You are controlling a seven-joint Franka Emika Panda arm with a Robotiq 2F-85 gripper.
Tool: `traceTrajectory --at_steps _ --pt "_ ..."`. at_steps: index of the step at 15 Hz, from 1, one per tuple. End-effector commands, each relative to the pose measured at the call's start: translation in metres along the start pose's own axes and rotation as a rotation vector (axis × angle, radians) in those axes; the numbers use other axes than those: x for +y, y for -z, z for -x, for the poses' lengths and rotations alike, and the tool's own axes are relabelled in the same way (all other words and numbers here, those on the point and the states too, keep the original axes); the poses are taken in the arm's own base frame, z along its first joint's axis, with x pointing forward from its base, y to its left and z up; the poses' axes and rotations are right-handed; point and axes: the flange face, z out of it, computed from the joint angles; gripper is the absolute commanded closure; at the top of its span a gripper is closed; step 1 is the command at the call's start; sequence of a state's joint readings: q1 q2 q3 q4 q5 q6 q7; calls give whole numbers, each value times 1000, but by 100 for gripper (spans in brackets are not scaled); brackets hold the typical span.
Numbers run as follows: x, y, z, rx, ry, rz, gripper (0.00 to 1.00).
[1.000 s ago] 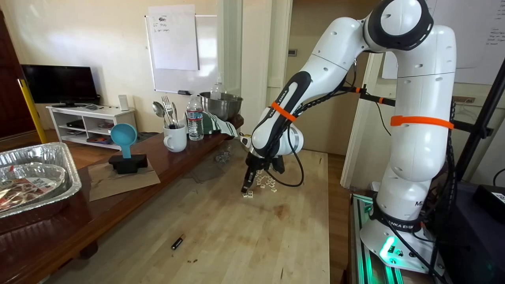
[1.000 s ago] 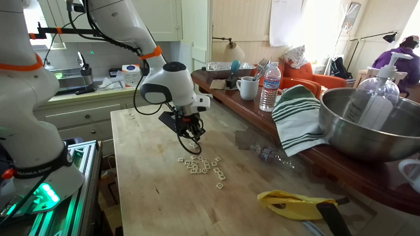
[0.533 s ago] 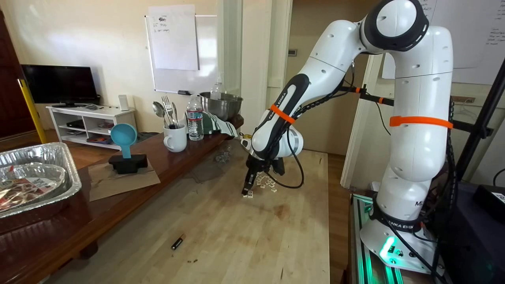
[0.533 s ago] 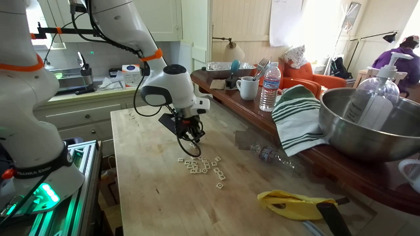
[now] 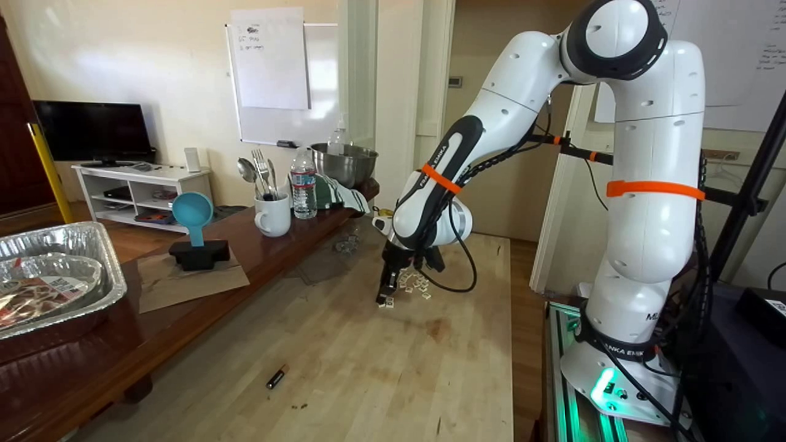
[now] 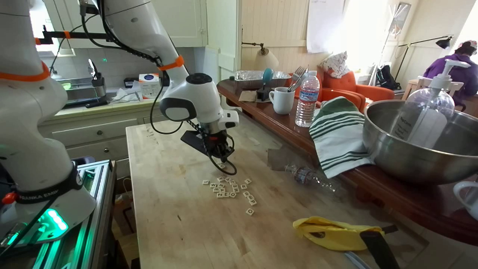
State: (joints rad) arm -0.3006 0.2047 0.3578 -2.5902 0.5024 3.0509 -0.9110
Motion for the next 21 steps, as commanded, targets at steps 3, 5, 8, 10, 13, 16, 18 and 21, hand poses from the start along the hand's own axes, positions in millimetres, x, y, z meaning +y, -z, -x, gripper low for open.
traceTrajectory --at_steps 3,5,8,10,13,16,18,21 --pt "-12 -14 1 -12 92 -31 100" --pt "-16 -16 3 -25 135 -35 100" --pt "-17 -17 8 -46 215 -28 100" --pt "-18 -17 9 -53 262 -21 100" --pt "-22 -17 8 -62 339 -19 100" --pt "-25 -17 8 -75 423 -22 100" --pt "-27 -17 9 -83 481 -25 100" --pt "-30 -16 11 -101 569 -36 100"
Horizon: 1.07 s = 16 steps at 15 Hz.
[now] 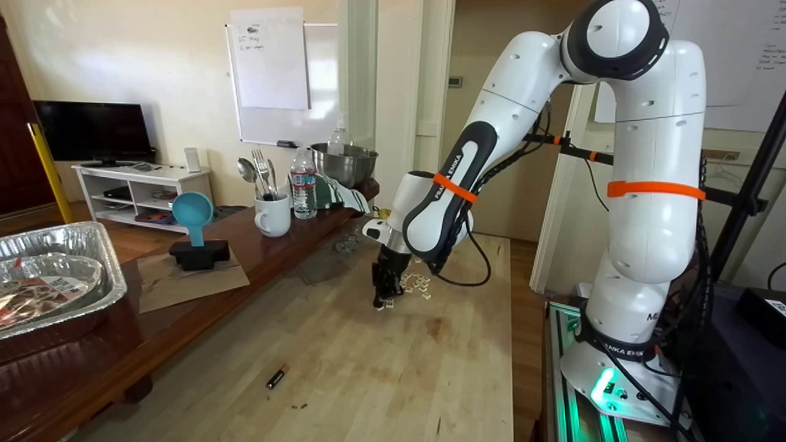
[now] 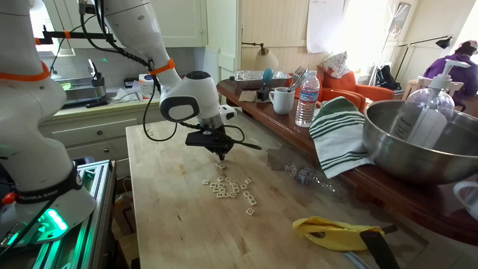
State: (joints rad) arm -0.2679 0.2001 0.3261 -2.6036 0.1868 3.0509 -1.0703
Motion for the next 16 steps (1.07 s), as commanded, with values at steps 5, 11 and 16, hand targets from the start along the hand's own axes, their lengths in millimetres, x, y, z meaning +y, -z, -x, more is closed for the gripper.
traceTrajectory --at_steps 5,11,16 --pt "-26 -12 19 -74 211 -66 100" --pt "-30 -11 20 -92 342 -58 100" --pt "-32 -11 21 -112 429 -56 100"
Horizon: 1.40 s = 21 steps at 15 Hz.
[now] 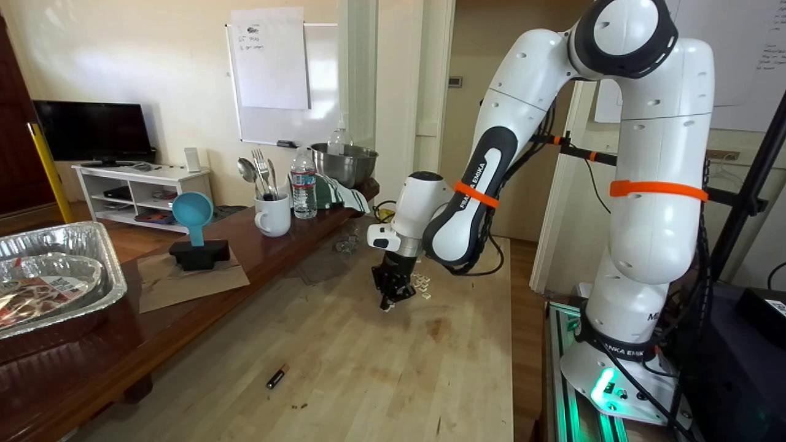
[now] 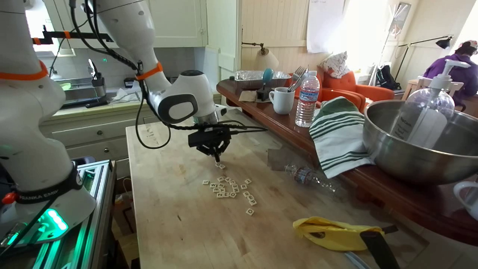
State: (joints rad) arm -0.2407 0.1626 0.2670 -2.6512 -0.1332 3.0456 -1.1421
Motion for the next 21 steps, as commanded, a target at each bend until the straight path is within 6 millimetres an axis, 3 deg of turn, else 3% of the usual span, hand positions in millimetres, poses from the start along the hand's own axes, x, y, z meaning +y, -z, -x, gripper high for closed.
traceTrajectory --at_steps 1,21 --pt "-21 -16 12 -43 83 -74 100" --pt "-31 -17 5 -87 360 -85 100"
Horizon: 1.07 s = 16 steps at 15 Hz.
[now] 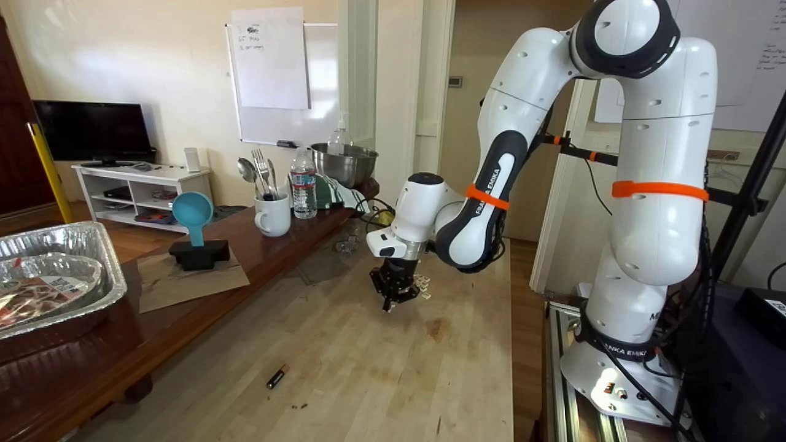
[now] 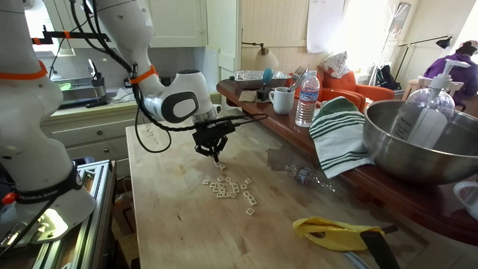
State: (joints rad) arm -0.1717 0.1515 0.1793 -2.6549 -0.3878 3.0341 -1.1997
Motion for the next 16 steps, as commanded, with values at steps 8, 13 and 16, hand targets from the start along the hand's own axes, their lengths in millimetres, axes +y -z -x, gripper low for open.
traceTrajectory --at_steps 8,13,16 --pt "-29 -19 2 -49 155 -96 100" --pt "-29 -18 0 -57 193 -91 100" --pt "-28 -16 0 -50 186 -88 100"
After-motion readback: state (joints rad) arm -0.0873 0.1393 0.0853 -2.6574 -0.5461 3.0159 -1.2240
